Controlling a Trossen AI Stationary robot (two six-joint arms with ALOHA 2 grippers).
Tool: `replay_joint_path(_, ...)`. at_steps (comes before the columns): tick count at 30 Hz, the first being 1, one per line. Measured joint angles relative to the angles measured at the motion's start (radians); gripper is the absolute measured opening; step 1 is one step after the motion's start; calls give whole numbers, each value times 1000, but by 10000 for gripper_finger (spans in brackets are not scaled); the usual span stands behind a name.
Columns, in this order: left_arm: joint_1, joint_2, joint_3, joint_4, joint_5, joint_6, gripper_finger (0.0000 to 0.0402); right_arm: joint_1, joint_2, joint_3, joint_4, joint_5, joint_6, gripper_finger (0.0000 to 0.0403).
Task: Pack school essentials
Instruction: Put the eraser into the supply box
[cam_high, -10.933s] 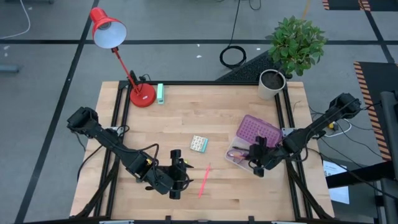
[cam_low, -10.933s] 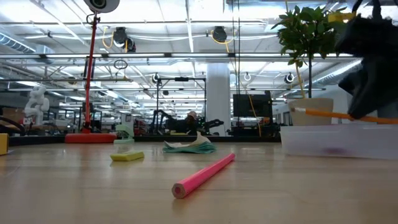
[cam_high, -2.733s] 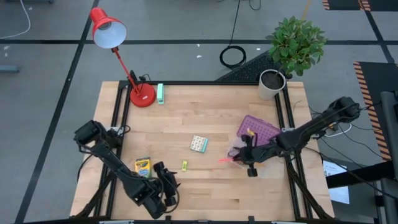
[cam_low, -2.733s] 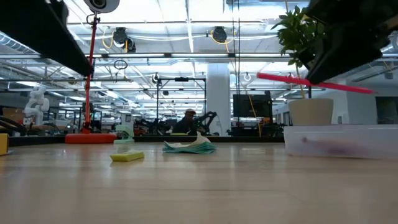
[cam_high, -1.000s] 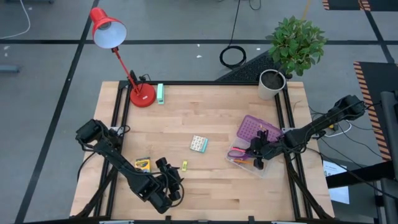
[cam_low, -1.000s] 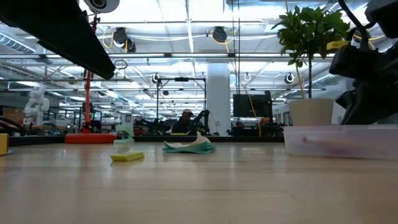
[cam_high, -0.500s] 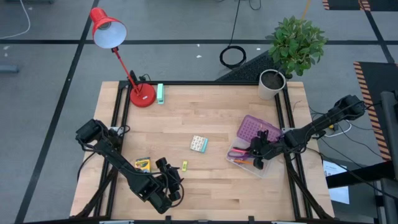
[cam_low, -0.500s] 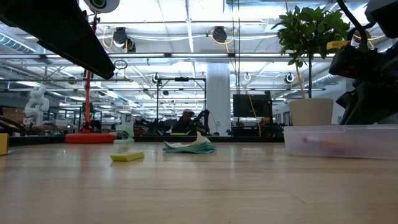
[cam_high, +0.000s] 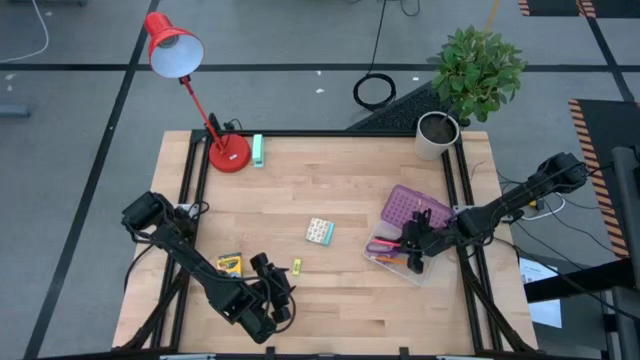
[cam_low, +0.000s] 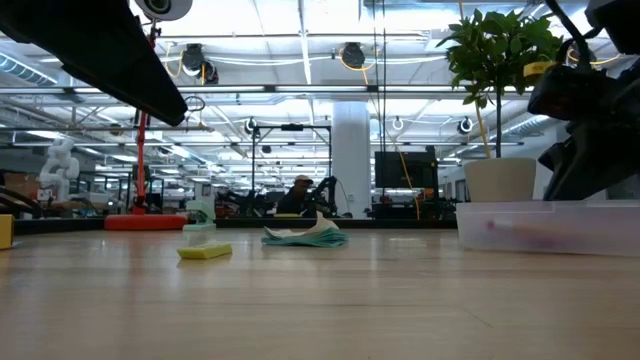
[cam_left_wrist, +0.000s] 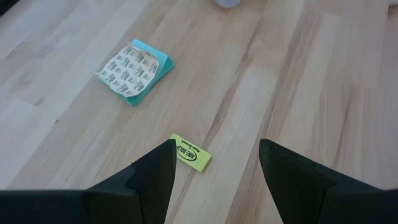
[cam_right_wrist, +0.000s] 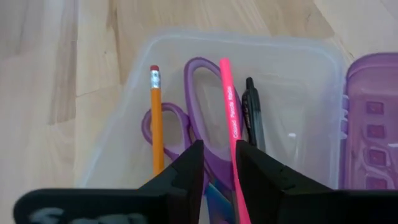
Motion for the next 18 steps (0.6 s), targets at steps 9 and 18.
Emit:
replay_joint_path(9,24,5,0,1,-39,-88,234,0,0,28,-2,0,-2,89)
replay_joint_path(18,222,-44,3,84,116,238,234,0,-3,73,-39,-22,-3,89)
